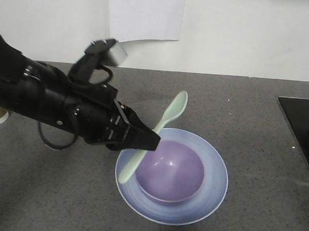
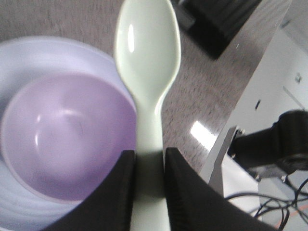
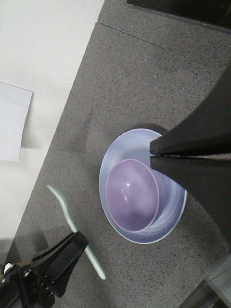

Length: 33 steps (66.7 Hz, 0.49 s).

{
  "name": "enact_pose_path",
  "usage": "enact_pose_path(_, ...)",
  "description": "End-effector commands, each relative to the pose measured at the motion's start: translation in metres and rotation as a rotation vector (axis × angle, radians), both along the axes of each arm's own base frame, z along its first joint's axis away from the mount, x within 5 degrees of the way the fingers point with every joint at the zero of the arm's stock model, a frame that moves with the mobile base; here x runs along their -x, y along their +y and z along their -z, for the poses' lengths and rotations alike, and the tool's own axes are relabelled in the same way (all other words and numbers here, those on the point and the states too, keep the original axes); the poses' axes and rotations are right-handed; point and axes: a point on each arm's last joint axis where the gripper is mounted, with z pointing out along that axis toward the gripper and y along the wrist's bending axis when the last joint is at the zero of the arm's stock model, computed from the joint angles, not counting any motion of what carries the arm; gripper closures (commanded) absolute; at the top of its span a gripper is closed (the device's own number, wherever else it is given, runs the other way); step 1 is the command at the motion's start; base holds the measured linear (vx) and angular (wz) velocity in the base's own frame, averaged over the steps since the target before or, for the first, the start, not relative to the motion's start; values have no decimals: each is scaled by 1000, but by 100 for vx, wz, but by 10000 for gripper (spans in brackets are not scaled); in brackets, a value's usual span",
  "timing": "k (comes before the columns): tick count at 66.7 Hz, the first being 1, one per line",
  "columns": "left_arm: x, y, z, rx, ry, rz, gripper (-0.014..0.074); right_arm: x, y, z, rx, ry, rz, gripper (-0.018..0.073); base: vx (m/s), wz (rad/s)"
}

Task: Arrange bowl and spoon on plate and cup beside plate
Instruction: 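Swing the left gripper with the mint spoon over the bowl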

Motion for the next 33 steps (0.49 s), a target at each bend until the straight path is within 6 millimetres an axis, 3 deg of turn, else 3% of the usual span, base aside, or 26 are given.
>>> enact_pose_path(1,-2,-12,-2,22,12,-24,603,-3,1,-9,-24,-51,8,564,0,0)
enact_pose_path(11,-8,-19,12,-1,54,-16,603,-2,1,-7,-16,-31,6,564,0,0)
enact_pose_path(33,-13,-19,17,-30,42,-35,603,-2,0,-7,-13,-29,7,564,0,0)
